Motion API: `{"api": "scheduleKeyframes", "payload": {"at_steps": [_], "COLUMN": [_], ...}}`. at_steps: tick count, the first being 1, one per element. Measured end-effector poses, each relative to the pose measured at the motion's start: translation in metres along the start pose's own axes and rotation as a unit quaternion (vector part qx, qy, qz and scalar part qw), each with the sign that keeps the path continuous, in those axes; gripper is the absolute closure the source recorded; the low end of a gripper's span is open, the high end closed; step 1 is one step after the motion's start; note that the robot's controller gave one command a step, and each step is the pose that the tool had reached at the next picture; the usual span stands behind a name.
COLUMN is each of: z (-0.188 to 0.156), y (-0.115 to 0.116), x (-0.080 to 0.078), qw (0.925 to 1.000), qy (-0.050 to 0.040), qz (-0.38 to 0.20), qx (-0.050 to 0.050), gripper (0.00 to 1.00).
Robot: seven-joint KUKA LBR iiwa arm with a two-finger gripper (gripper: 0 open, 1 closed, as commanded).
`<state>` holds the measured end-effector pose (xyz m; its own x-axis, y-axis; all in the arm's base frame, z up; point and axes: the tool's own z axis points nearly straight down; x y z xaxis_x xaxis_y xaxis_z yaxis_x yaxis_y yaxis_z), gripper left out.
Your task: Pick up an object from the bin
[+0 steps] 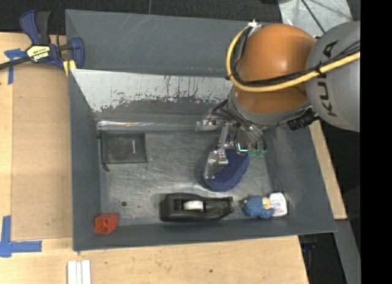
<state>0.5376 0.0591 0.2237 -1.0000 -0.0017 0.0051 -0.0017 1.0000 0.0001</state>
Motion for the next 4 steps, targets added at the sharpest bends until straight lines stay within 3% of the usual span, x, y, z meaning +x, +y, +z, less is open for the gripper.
{"api": "scheduleKeyframes", "payload": {"at_steps": [1,2,3,4], "z": [0.086,0.148,0.144,0.017], "y": [-0.043,-0.087,-0.084,-0.076], "x": [0.021,-0.039,-0.039,-0.041], "qw": [0.9924,0.9876,0.9875,0.9876], "qy": [-0.0007,-0.0058,-0.0078,-0.0087], "qz": [-0.123,-0.157,-0.158,-0.157], "qx": [0.001,0.001,0.001,0.001], "gripper": [0.0,0.0,1.0,1.0]}}
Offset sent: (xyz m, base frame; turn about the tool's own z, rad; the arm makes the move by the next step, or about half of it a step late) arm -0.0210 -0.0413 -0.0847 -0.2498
